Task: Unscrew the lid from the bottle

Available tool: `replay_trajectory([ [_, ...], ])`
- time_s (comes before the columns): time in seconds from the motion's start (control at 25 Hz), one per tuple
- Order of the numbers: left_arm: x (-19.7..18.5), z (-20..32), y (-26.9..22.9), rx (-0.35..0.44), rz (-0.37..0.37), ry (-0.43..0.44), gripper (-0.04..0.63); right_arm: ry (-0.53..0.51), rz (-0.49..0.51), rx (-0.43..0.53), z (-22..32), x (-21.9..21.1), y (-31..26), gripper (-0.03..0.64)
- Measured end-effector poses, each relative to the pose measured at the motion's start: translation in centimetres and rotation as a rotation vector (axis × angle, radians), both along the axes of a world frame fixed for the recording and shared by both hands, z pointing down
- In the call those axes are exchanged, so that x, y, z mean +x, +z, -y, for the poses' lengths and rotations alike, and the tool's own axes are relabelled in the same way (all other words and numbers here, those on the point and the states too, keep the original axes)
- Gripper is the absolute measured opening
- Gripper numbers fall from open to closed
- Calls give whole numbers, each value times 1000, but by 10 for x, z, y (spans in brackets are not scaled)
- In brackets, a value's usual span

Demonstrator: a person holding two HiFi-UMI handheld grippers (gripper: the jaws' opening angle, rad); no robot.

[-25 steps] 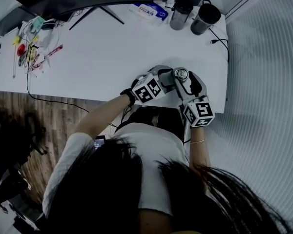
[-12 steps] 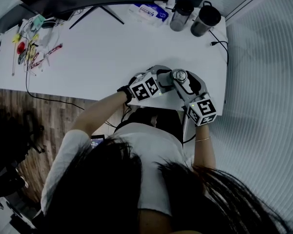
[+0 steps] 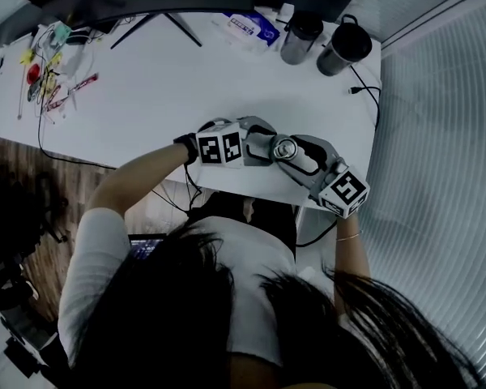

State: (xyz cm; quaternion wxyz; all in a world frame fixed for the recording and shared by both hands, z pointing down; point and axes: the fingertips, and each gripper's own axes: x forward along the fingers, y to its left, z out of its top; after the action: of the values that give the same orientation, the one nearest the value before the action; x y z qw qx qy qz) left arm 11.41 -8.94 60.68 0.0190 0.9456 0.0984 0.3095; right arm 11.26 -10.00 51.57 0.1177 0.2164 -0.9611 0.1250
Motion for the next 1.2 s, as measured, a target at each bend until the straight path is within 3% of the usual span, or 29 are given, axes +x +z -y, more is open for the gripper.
replay_trajectory([
  [0.32, -3, 0, 3, 2, 19, 228, 339, -313, -6, -52, -5, -8, -3, 236],
  [0.56, -4, 0, 1, 9, 30, 305, 337, -446, -37, -44, -5, -11, -10, 235],
  [0.8, -4, -1, 2, 9, 16, 291, 341, -404, -2, -80, -1, -9, -17, 235],
  [0.96, -12, -4, 7, -9, 55, 285, 341, -351, 26, -72, 3, -8, -23, 235],
  [1.2, -24, 10, -15, -44, 11, 144, 341, -225, 40, -61, 12, -9, -37, 236],
])
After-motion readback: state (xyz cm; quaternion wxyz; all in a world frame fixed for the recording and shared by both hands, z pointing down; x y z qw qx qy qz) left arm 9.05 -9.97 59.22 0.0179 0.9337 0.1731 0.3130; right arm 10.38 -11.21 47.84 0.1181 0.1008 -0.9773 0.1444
